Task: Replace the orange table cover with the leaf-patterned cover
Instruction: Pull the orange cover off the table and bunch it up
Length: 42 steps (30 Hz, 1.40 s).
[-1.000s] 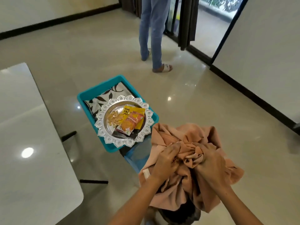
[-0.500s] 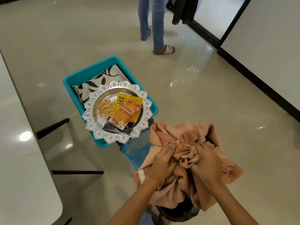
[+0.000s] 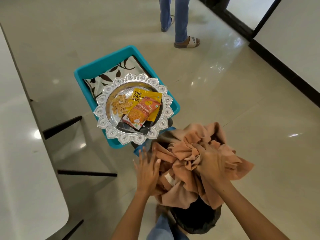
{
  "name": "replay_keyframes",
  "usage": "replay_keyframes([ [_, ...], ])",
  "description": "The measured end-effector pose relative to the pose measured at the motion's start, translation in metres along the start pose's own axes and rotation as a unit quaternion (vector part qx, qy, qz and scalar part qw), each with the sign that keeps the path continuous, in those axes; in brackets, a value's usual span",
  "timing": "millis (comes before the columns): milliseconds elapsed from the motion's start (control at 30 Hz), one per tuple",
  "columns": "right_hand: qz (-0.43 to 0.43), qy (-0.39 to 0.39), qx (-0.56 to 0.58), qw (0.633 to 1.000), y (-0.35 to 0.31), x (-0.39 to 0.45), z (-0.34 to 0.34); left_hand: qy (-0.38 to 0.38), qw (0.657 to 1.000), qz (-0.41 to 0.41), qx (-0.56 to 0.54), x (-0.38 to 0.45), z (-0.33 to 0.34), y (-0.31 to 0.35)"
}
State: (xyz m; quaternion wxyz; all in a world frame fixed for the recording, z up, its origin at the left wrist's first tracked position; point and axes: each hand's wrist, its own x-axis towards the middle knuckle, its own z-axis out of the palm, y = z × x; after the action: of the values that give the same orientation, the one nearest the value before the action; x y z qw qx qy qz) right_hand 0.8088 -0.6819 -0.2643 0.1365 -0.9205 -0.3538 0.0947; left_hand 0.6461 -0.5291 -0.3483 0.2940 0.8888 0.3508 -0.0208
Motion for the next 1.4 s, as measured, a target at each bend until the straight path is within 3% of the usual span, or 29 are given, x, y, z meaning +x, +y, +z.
replay_keyframes([
  [133,0.002,-0.004,-0.034,0.999,-0.008,0.005,0.01,-0.058,0.992,-0.097,-0.054,-0.011,0.011,-0.031],
  [267,-0.022,0.01,-0.07,0.997,-0.019,0.008,0.019,-0.068,0.987,-0.064,-0.134,-0.011,0.008,-0.034],
  [400,-0.049,0.004,-0.102,0.994,-0.036,0.011,0.036,-0.101,0.975,-0.105,-0.169,-0.006,0.011,-0.033],
  [600,-0.064,0.017,-0.128,0.99,-0.048,0.026,0.063,-0.119,0.971,-0.165,-0.125,0.009,0.014,-0.035],
  [767,-0.045,0.069,-0.094,0.992,-0.054,0.034,0.08,-0.118,0.985,-0.129,-0.001,0.013,0.028,-0.037],
  [967,-0.115,-0.067,-0.095,0.987,-0.059,0.017,0.109,-0.137,0.984,-0.069,0.087,0.009,0.032,-0.042],
  [1133,-0.094,-0.154,-0.094,0.979,-0.04,-0.009,0.127,-0.102,0.99,-0.076,0.065,0.008,0.033,-0.044],
  [1400,-0.095,-0.076,-0.056,0.991,-0.019,-0.035,0.13,-0.101,0.989,-0.095,0.053,0.006,0.033,-0.042],
])
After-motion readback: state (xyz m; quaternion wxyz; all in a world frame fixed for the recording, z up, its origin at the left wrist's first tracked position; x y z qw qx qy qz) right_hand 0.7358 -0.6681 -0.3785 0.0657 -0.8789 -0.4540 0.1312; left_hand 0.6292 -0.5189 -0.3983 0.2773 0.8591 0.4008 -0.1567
